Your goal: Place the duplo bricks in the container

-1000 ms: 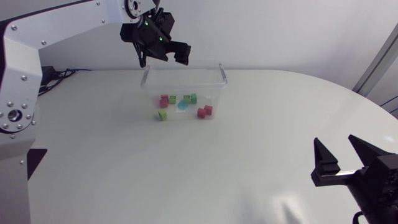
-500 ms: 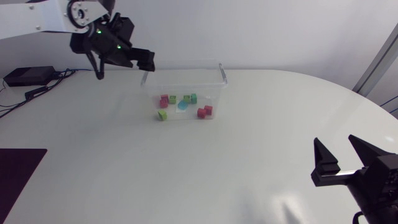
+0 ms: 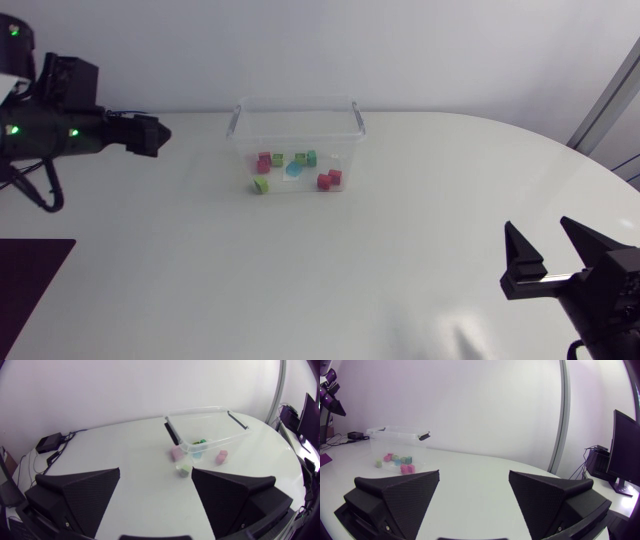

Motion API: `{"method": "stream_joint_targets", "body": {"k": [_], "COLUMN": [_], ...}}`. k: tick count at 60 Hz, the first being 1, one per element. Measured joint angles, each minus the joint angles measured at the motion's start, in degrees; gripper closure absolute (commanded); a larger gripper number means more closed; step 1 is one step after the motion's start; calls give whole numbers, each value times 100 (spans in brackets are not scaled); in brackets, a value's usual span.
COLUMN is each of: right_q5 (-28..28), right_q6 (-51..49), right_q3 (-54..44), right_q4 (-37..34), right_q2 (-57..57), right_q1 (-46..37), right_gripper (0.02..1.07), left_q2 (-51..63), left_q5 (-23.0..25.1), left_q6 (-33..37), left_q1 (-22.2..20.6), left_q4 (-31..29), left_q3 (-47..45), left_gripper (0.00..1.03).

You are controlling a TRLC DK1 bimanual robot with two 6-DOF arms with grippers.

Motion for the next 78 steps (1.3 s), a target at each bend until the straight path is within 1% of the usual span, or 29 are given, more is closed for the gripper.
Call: {"method": "stream_joint_targets", "body": {"k": [6, 11, 17, 26, 33, 47, 78], "right_q5": [0, 0, 0, 0, 0, 2, 22], "right_q6": [0, -2, 0, 0, 2, 31, 354], "right_q3": [0, 0, 0, 0, 0, 0, 0], "right_q4": [0, 0, 0, 0, 0, 0, 2], "right_q2": [0, 0, 0, 0, 0, 0, 0], "right_q1": [0, 0, 0, 0, 0, 0, 0], "right_gripper": [7, 7, 7, 7, 7, 7, 7], "left_q2": [-820, -1429, -2037, -3073, -3724, -4444, -6000], "left_q5": [256, 472, 557, 599, 575, 295, -363], "left_q6": [17, 22, 42, 127, 125, 74, -468], "left_q1": [487, 822, 975, 973, 916, 699, 214], "left_q4": [455, 667, 901, 1054, 1086, 1263, 1580], "left_q3": [-883, -1469, -2063, -2977, -3442, -3851, -4894], "left_gripper": [3, 3, 3, 3, 3, 3, 3]}}
